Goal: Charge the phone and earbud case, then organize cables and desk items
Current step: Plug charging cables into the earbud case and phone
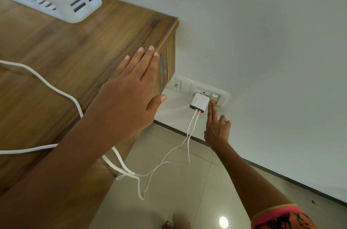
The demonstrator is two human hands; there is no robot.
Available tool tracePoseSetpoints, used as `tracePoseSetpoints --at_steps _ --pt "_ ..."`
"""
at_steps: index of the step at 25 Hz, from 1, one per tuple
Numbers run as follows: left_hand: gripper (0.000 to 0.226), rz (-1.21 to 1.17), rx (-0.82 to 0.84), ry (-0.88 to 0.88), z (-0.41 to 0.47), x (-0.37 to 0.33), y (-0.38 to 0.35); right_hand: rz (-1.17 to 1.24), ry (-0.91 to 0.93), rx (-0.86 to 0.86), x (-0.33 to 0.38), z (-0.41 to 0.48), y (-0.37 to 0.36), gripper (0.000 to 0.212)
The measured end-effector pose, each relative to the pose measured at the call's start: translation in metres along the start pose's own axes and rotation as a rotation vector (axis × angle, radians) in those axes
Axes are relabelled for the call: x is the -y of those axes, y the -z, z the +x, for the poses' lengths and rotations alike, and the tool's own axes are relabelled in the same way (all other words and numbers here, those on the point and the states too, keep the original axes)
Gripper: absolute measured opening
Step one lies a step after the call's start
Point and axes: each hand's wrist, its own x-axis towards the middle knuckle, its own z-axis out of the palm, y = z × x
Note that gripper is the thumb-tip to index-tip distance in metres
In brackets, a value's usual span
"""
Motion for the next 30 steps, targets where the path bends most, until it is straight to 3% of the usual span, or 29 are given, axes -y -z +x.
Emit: tracePoseSetpoints --at_steps 8,12,20,30 --pt "0.064 -0.071 0.007 0.023 0.0 0.003 0.017 0.073 0.097 -0.071 -0.012 -0.026 0.043 0.093" --pt "0.062 -0.177 0.076 0.029 0.0 0.0 -0.01 0.058 0.185 -0.076 -0.02 -0.047 0.043 0.083" --pt "0.06 -0.342 0.256 0.162 -0.01 -0.015 0.039 0.301 0.204 -0.283 -0.03 -0.116 0.126 0.082" --pt "0.061 -0.435 0.094 0.489 -0.11 -0.029 0.116 0.63 0.345 -0.486 -0.002 -0.207 0.229 0.077"
